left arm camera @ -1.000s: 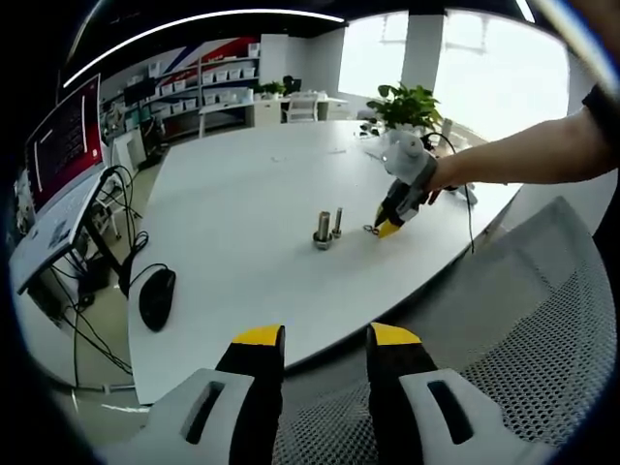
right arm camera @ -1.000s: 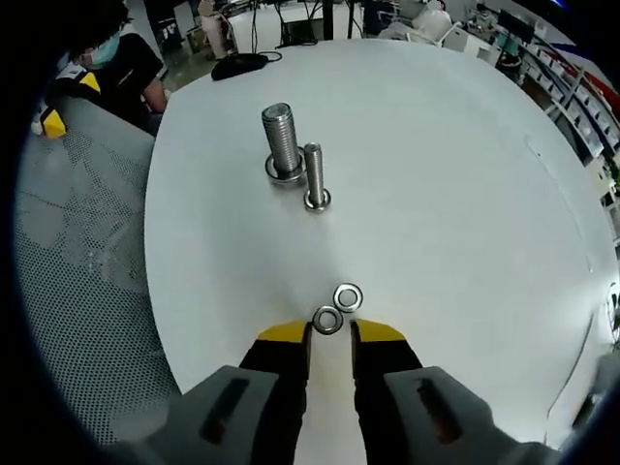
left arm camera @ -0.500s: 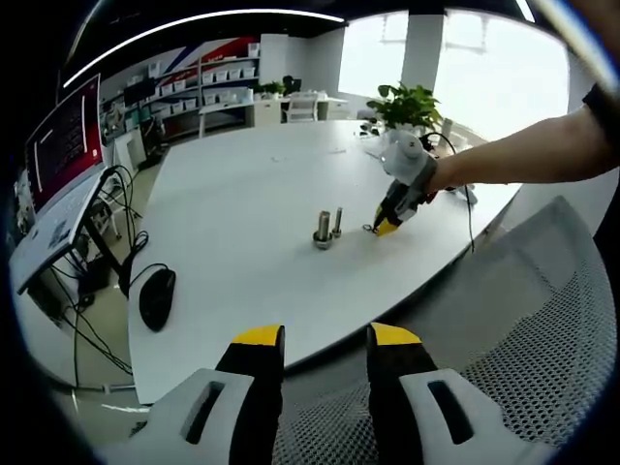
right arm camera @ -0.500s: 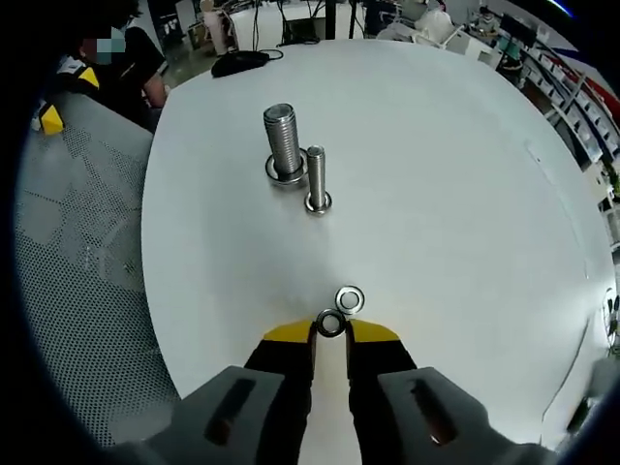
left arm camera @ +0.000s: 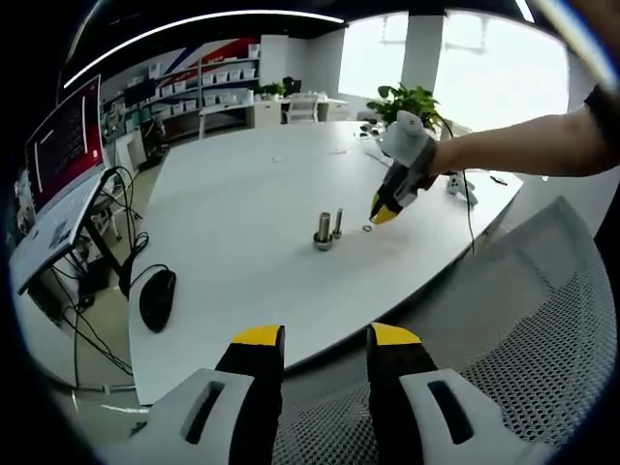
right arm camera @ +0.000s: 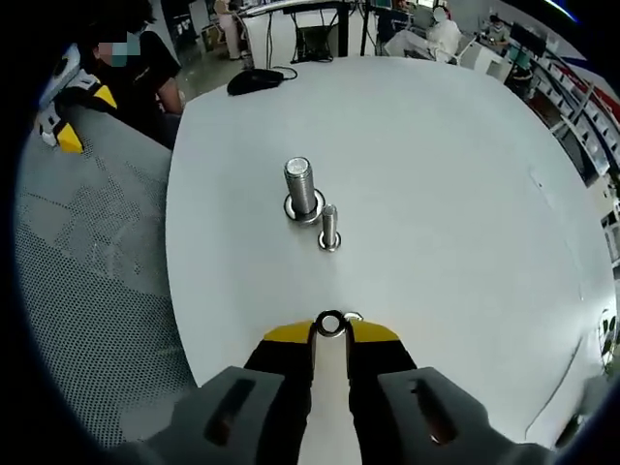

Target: Place the washer onto the threaded stud by aligning its center hole with the stud, sliding it down to the base, and recovering from edge contact or off-axis alignment until the washer reaches the visible bottom stop.

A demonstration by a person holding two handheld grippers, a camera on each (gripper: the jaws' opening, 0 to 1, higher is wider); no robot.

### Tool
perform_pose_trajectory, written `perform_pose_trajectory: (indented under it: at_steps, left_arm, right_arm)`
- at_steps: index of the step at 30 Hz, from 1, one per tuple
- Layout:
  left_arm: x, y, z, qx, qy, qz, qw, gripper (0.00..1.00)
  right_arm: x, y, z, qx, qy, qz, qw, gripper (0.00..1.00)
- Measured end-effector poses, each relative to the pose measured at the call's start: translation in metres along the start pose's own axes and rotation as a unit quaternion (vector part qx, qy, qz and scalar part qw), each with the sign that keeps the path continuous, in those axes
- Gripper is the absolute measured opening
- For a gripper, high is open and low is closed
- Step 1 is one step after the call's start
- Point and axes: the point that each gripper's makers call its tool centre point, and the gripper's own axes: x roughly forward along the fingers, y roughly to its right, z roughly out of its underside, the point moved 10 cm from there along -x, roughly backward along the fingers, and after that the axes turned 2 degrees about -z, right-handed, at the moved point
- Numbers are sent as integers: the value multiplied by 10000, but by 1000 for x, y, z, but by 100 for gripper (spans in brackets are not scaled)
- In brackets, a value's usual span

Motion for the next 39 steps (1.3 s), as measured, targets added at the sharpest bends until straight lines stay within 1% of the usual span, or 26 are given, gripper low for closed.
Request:
perform_pose_trajectory:
  at_steps: [10, 17, 21, 32, 34, 35, 39]
  left_arm:
    - [-1, 0, 0, -8, 37, -21, 10000, 33]
    - [-1, 0, 0, -23, 60, -35, 10000, 33]
    - [-1, 0, 0, -27, 66, -40, 10000, 33]
    - [-1, -1, 0, -40, 92, -42, 9999, 33]
    - [-1, -1, 0, -42, 95, -45, 9999, 34]
    - [-1, -1, 0, -45, 97, -46, 9999, 34]
    - [-1, -1, 0, -49, 104, -47, 9999, 34]
  right_arm:
    - [-4, -2, -26, -186, 217, 18, 9996, 14]
    - [-5, -1, -43, -341, 280, 49, 9990, 14]
    - [-4, -1, -50, -402, 305, 39, 9987, 14]
    - [4, 2, -64, -639, 158, -6, 9978, 14]
    - [6, 1, -66, -717, 53, -13, 9974, 14]
    - [7, 1, -66, -827, -26, -3, 9966, 14]
    - [11, 1, -67, -881, -116, -55, 9960, 14]
